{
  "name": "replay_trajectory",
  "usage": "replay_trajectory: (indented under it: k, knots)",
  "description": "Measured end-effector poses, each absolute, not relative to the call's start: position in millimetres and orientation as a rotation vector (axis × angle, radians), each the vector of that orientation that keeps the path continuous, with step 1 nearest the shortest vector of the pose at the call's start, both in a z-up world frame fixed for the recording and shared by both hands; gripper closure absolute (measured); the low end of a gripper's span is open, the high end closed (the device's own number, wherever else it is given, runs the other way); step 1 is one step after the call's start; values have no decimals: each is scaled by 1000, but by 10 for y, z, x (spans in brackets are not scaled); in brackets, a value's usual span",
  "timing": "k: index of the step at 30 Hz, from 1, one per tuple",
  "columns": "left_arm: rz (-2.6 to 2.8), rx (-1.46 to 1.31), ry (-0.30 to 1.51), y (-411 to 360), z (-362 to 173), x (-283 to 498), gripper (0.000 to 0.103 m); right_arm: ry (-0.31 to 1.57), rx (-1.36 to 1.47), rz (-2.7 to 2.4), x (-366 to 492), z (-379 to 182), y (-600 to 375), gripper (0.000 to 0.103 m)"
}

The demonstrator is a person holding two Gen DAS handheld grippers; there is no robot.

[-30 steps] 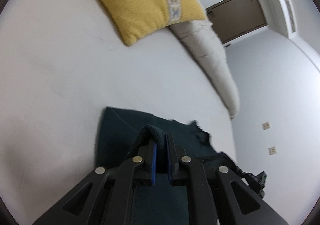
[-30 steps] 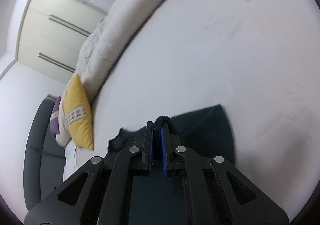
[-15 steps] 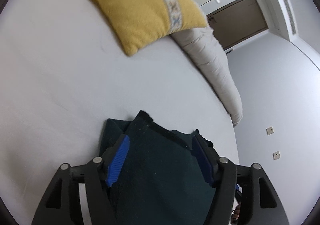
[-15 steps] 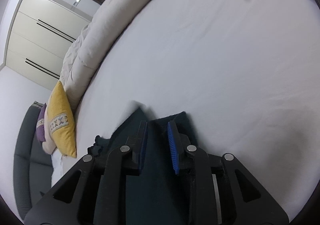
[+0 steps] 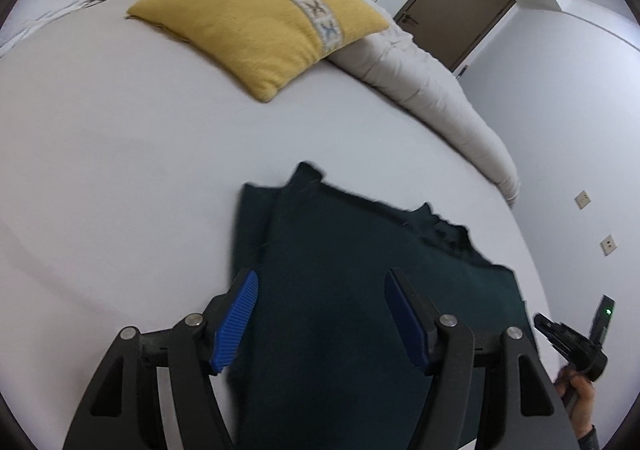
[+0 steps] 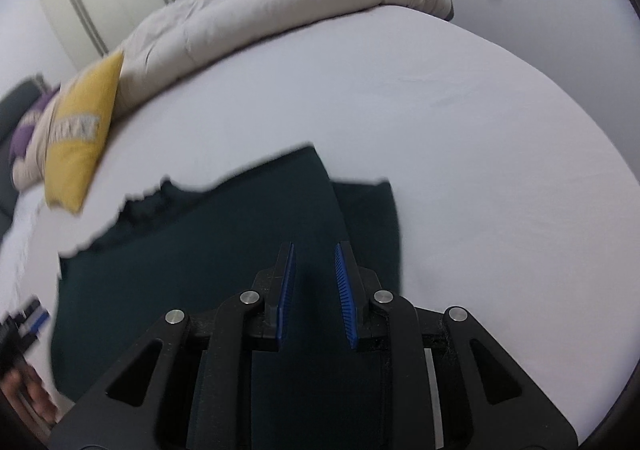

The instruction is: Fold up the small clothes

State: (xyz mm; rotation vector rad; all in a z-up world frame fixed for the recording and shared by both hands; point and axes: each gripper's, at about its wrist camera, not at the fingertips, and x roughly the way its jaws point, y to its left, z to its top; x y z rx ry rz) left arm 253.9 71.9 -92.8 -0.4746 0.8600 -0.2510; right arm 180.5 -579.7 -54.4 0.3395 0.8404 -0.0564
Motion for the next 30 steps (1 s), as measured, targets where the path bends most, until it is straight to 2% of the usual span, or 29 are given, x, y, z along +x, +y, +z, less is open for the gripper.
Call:
replay_trajectory:
  k: [4,9,20,23,27,30]
  knots:
    - [-233,-464,899,732,-1082,2492,37,876,286,-45,1511,-688,-5787,84]
    - [-207,-420,913,714,-1176,2408,62,876,308,-2,1002,-795,-5979,84]
    - [-192,-354,903,658,-1138,2215,65,830,314,-48,618,-709,-6083,83]
    - [-182,-358,904,672,-1150,2221,75,899,285,-36,683,-839,-6056,83]
    - [-180,-316,901,623,-1119,2213,84,891,272,-54,635,-836,-6087,99]
    - [-175,-306,906,607,-1095,2219,86,887,235,-71,564,-790,-6082,103]
